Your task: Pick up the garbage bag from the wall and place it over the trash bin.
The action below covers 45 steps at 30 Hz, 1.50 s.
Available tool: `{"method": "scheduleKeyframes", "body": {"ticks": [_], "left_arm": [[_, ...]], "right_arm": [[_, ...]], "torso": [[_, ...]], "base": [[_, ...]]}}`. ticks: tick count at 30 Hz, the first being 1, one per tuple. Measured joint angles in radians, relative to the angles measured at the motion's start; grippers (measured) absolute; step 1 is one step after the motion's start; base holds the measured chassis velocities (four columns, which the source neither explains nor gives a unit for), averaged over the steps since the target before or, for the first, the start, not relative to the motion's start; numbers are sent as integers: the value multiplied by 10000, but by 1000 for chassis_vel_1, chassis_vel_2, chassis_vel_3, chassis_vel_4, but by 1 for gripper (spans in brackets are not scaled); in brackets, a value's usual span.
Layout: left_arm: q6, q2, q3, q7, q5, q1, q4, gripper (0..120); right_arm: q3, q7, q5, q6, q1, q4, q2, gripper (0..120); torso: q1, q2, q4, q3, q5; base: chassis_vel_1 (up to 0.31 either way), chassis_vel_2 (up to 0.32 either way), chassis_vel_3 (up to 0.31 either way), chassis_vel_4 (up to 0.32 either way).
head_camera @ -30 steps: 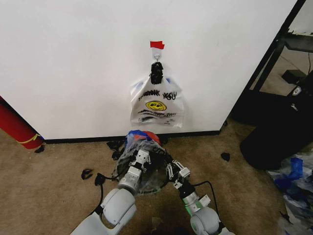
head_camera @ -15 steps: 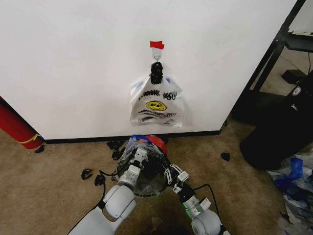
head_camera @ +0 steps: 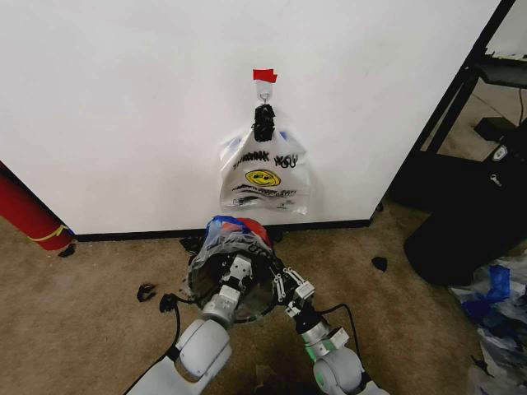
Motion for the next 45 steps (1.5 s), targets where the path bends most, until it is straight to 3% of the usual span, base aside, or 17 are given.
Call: {"method": "scheduleKeyframes", "body": {"ticks": [15,23,27,31,35,37,43,45], "left_arm": [[12,-50,-185,-43,-10,-172,489,0],[13,169,-157,99,-21,77,148,0],[14,532,120,658,-80,714,-726,0],[-2,736,236,1014,-203,1282,-1631,0],[-290,915,43,1306,-265,1870,-2892,0],[-328,944,-7,1324,-265,1927,-3032,0],[-806,1299,-749,1445,-434,2563,-4625,26],[-835,1314,-787,1447,-435,2579,-4675,27]], "right_arm": [[-157,-406,0,117,-416,342,-113,0],[-115,-364,29,142,-378,265,-26,0],[44,-9,766,-40,22,-136,182,0],[187,171,2279,-581,453,-434,291,0],[413,317,4680,-1514,721,-493,204,0],[443,318,4879,-1605,726,-493,176,0],[667,267,6542,-2392,483,-352,-215,0],[668,267,6564,-2403,466,-336,-222,0]], "torso": [[0,0,1,0,0],[0,0,1,-1,1],[0,0,2,0,1],[0,0,1,0,2],[0,0,1,-1,2],[0,0,2,-1,2],[0,0,1,0,1],[0,0,1,-1,0]], "base": [[0,0,0,0],[0,0,0,0],[0,0,0,0],[0,0,0,0],[0,0,0,0],[0,0,0,0],[0,0,0,0],[0,0,0,0]]}}
